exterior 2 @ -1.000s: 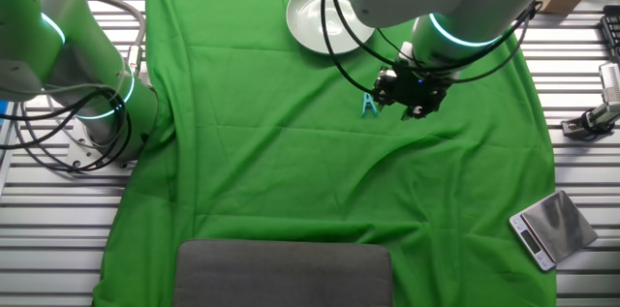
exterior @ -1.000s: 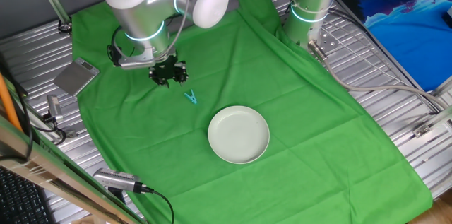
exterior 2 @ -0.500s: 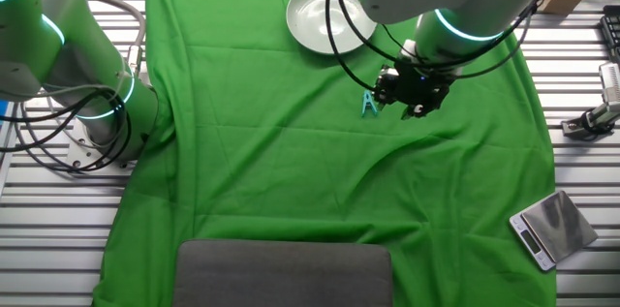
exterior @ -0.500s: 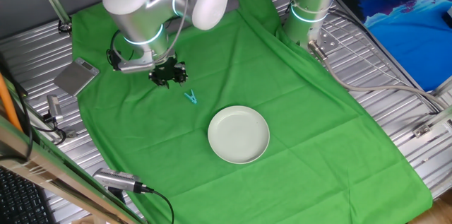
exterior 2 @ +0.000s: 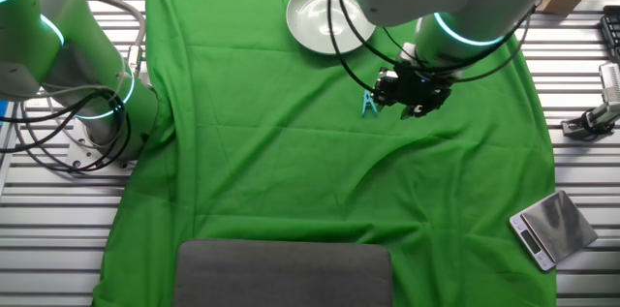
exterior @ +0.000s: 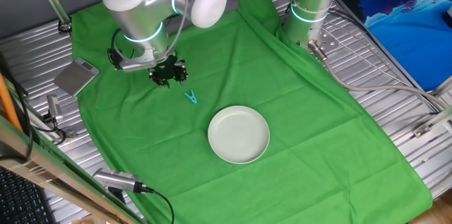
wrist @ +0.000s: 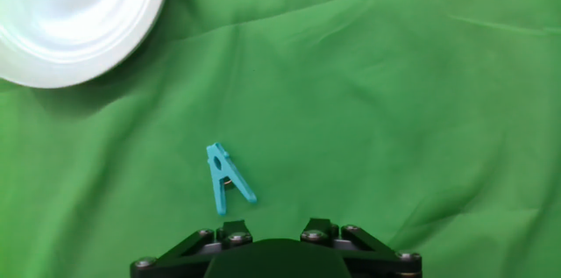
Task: Use a clamp
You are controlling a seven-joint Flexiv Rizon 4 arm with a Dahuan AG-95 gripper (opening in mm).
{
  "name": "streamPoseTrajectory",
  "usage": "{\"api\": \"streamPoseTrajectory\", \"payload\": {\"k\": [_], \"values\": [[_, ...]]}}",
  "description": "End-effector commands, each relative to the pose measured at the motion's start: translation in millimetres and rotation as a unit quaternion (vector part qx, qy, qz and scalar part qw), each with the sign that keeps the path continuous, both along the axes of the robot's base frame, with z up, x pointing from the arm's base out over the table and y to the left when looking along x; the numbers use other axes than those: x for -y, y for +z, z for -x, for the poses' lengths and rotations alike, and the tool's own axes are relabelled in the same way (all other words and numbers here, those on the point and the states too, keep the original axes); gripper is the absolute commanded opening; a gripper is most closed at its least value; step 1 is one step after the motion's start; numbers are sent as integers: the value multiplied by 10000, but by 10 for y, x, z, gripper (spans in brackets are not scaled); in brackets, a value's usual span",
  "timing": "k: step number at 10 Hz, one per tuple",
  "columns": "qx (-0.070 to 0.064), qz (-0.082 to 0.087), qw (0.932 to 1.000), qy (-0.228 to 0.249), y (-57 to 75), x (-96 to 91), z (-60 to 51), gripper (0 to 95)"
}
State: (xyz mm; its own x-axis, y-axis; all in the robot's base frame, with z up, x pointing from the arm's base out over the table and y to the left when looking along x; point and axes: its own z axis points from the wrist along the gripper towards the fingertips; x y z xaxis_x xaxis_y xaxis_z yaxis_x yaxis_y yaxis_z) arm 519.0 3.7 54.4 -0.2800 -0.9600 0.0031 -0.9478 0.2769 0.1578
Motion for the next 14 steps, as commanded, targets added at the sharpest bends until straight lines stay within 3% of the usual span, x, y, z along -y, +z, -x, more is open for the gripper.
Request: {"api": "streamPoseTrajectory", "payload": {"k": [1,5,9,14], "values": [[22,32,9999,132,6,0,13,570],[31,30,9996,269,-2,-9,29,570],[84,67,9998,185,-77,-112,209,570],[281,86,9995,134,-159,-122,401,570]]}}
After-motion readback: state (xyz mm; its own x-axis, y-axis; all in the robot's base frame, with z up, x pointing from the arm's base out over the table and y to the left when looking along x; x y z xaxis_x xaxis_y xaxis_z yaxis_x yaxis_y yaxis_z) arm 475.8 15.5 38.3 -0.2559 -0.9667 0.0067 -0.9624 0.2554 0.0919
